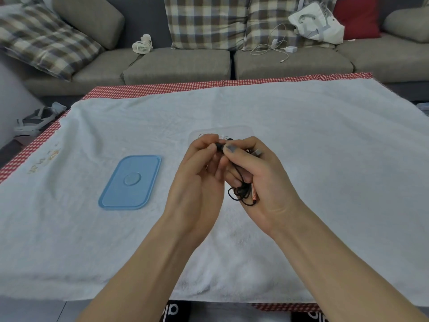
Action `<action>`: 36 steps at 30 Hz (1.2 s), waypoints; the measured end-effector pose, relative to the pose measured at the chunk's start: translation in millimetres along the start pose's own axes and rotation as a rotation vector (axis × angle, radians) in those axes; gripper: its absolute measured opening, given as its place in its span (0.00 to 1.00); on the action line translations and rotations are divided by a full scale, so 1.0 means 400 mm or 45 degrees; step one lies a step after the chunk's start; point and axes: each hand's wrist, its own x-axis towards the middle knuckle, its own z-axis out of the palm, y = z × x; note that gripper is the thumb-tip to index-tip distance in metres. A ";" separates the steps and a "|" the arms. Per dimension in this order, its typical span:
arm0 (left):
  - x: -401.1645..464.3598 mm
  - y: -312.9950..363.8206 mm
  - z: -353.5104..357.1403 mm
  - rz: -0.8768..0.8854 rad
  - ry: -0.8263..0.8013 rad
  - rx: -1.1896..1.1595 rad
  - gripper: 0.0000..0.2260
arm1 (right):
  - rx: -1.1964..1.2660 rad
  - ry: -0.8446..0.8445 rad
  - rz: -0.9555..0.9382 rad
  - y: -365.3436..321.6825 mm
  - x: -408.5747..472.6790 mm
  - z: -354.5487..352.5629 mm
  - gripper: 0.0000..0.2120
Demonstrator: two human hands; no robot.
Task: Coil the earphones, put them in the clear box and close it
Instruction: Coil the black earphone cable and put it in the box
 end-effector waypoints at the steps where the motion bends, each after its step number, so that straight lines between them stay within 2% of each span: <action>1: 0.000 -0.001 -0.002 -0.013 0.001 -0.034 0.06 | -0.017 -0.009 -0.014 0.001 0.001 0.000 0.09; 4: -0.002 -0.005 -0.002 -0.023 0.006 -0.062 0.05 | -0.040 -0.021 -0.036 0.000 0.005 0.000 0.08; 11: -0.012 -0.004 0.011 0.083 0.072 0.048 0.10 | 0.021 0.002 -0.012 -0.005 0.004 0.000 0.08; 17: -0.021 -0.002 0.025 0.159 0.056 0.092 0.09 | -0.006 0.045 -0.034 -0.005 0.003 -0.003 0.07; 23: -0.023 -0.006 0.021 0.338 0.127 0.443 0.10 | -0.221 0.142 -0.098 -0.008 0.005 -0.019 0.04; 28: -0.016 -0.006 0.005 0.260 0.159 0.474 0.08 | -0.314 0.183 -0.127 -0.008 0.003 -0.025 0.04; 36: -0.014 0.004 -0.004 0.268 0.074 0.545 0.05 | -0.499 0.140 -0.195 -0.025 -0.004 -0.034 0.02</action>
